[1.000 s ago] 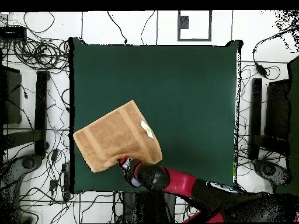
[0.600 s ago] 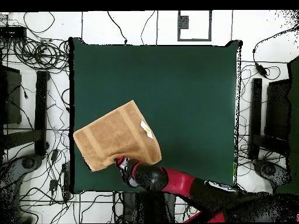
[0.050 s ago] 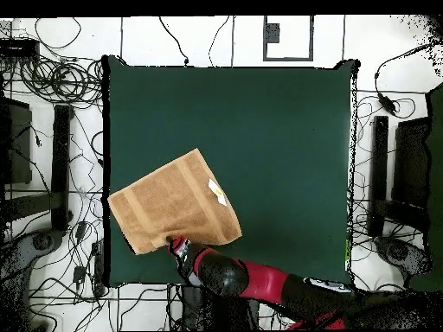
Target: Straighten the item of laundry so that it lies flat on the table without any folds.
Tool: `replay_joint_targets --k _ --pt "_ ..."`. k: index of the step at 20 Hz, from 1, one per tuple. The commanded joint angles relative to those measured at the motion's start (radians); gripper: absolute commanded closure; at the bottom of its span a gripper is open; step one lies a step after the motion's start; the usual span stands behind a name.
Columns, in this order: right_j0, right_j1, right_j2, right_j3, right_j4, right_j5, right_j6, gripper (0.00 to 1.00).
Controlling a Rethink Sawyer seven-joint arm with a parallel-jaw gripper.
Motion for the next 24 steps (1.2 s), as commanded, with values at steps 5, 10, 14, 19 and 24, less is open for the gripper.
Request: replay_joint_targets --k 5,10,14,19,24 --pt "0.011 0.076 0.093 0.012 0.015 -0.126 0.202 0.00" --pt "0.024 0.067 0.083 0.035 0.002 -0.179 0.208 0.00" --pt "0.062 0.068 0.029 -0.020 -0.053 -0.229 0.153 0.00" --pt "0.156 0.131 -0.084 -0.150 -0.168 -0.375 0.096 0.00" --pt "0.224 0.164 -0.160 -0.227 -0.221 -0.466 0.080 0.00"
